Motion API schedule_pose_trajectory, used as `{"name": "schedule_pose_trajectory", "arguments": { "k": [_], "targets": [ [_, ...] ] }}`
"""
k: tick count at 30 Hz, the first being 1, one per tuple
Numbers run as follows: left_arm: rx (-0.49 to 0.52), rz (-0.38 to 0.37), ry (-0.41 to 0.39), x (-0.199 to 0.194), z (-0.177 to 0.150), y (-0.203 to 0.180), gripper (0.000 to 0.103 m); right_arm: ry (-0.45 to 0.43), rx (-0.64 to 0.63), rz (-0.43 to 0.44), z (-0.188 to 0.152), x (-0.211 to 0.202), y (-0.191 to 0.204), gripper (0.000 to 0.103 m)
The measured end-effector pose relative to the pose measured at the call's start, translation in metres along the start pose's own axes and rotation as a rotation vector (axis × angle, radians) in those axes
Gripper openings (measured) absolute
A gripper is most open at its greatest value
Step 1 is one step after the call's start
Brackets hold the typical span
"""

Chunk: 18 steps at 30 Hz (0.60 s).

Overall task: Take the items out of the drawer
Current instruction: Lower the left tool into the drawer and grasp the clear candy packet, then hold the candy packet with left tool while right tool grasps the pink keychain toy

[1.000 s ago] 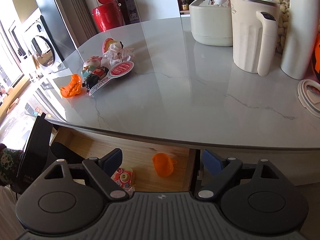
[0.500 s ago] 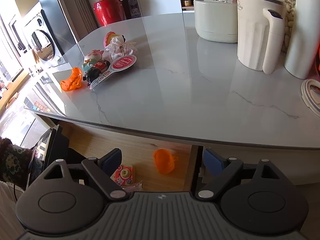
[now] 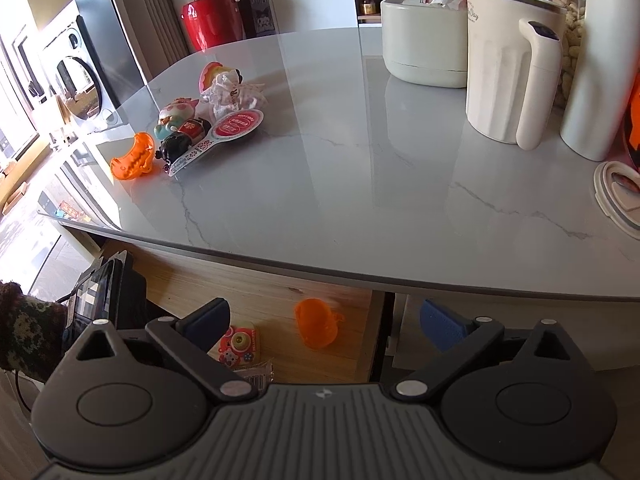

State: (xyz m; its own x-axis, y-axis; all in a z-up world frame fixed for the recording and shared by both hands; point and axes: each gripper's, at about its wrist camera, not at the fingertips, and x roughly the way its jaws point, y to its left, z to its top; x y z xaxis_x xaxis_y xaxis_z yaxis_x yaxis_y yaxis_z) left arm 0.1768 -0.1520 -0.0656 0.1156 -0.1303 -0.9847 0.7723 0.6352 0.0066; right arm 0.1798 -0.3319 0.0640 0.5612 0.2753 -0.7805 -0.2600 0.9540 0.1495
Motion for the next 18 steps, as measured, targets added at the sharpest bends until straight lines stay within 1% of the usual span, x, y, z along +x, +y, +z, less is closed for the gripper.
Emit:
{"name": "schedule_pose_trajectory", "arguments": {
  "k": [1, 2, 3, 5, 6, 9, 11, 13, 15, 16, 18],
  "targets": [
    [-0.005, 0.002, 0.015, -0.001, 0.001, 0.001, 0.039, 0.002, -0.003, -0.005, 0.000, 0.001, 0.000, 0.101],
    [-0.010, -0.002, 0.053, -0.003, 0.000, 0.004, 0.039, 0.005, -0.007, -0.013, -0.001, 0.002, 0.001, 0.101],
    [-0.011, -0.002, 0.065, -0.008, -0.002, 0.007, 0.039, 0.008, -0.010, -0.021, -0.001, 0.004, 0.001, 0.101],
    [-0.016, 0.017, 0.018, -0.033, -0.012, 0.014, 0.038, 0.020, -0.023, -0.034, -0.004, 0.007, 0.002, 0.101],
    [-0.039, 0.020, -0.012, -0.049, -0.018, 0.019, 0.038, 0.028, -0.034, -0.034, -0.006, 0.009, 0.003, 0.101],
    [-0.173, -0.017, -0.128, -0.098, -0.047, 0.037, 0.038, 0.051, -0.071, -0.032, -0.011, 0.013, 0.008, 0.101],
    [-0.271, -0.042, -0.186, -0.115, -0.065, 0.050, 0.038, 0.068, -0.086, -0.020, -0.012, 0.016, 0.011, 0.101],
    [-0.367, -0.065, -0.230, -0.123, -0.083, 0.062, 0.038, 0.094, -0.091, -0.002, -0.012, 0.020, 0.015, 0.101],
    [-0.480, -0.116, -0.281, -0.126, -0.103, 0.075, 0.038, 0.122, -0.107, 0.007, -0.011, 0.026, 0.023, 0.101],
    [-0.523, -0.132, -0.294, -0.125, -0.108, 0.082, 0.038, 0.138, -0.120, 0.012, -0.011, 0.029, 0.028, 0.101],
    [-0.568, -0.118, -0.300, -0.125, -0.113, 0.088, 0.038, 0.183, -0.148, 0.031, -0.011, 0.038, 0.041, 0.101]
  ]
}}
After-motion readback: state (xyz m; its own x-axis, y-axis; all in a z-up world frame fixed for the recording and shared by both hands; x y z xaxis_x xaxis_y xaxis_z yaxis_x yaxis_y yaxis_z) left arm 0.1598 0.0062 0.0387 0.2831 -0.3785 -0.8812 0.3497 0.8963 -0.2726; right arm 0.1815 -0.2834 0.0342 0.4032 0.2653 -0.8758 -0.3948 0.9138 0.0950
